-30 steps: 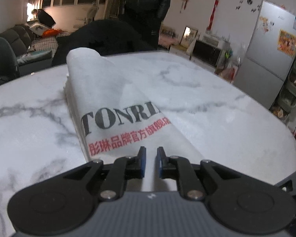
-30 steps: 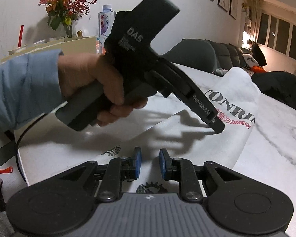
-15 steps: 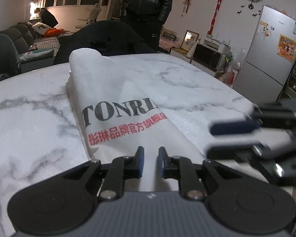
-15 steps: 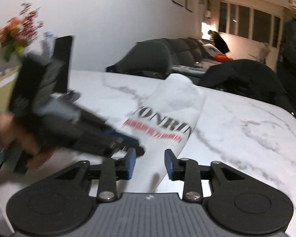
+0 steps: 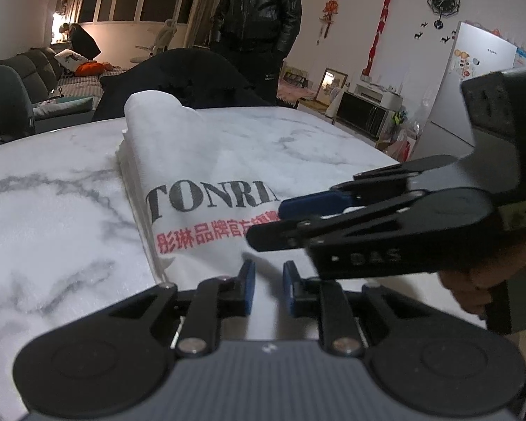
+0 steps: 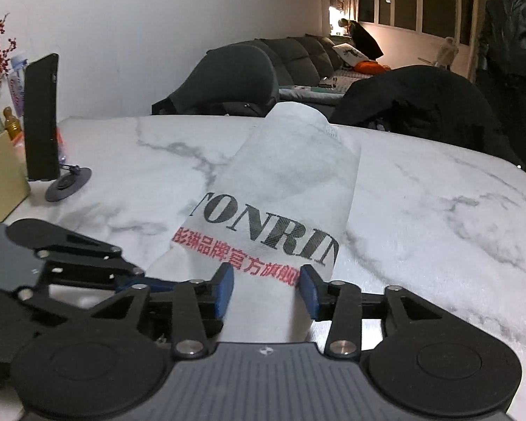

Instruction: Fold shopping bag

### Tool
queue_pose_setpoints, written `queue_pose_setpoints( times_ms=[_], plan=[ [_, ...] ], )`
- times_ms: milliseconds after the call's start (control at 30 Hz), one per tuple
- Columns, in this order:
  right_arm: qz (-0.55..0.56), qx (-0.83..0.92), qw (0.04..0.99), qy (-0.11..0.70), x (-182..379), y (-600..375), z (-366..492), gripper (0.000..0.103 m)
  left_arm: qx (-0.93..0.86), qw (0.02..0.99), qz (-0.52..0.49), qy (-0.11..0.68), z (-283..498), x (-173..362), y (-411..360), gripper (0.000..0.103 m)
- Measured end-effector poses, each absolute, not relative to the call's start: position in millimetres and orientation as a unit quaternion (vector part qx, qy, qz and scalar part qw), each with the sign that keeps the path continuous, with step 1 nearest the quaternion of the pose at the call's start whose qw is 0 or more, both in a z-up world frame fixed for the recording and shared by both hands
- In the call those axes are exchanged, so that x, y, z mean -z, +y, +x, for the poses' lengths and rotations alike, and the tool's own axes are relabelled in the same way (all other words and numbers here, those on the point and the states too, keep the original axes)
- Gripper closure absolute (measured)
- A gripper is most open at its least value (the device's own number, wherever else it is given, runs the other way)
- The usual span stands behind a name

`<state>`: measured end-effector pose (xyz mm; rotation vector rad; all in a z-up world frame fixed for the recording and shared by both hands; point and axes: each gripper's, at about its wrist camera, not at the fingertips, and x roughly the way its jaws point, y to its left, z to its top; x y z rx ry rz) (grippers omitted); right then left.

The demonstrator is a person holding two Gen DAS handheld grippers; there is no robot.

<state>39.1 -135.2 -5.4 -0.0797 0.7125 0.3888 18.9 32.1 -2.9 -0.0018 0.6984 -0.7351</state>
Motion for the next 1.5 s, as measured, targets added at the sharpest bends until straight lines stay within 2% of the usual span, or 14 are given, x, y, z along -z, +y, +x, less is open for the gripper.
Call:
queue_pose_setpoints(
  times_ms=[200,767,1500],
  plan=[
    [-0.045,-0.18,0.917,0.352,8.9,-128.1,52.4,0.054,0.356,0.874,-0.011,0.331,20.3,4.9,35.7,0.087],
    [-0.004,-0.173,0.917,0.359,8.5,-130.7,81.2,0.054,0.36,0.871,-0.025,0.335,22.7,6.0,40.6,0.087],
    [-0.015,-0.149,0.928,0.342,14.6,-119.0,136.3,0.054,0.357,0.873,-0.015,0.333,19.0,0.4,36.7,0.087]
  ],
)
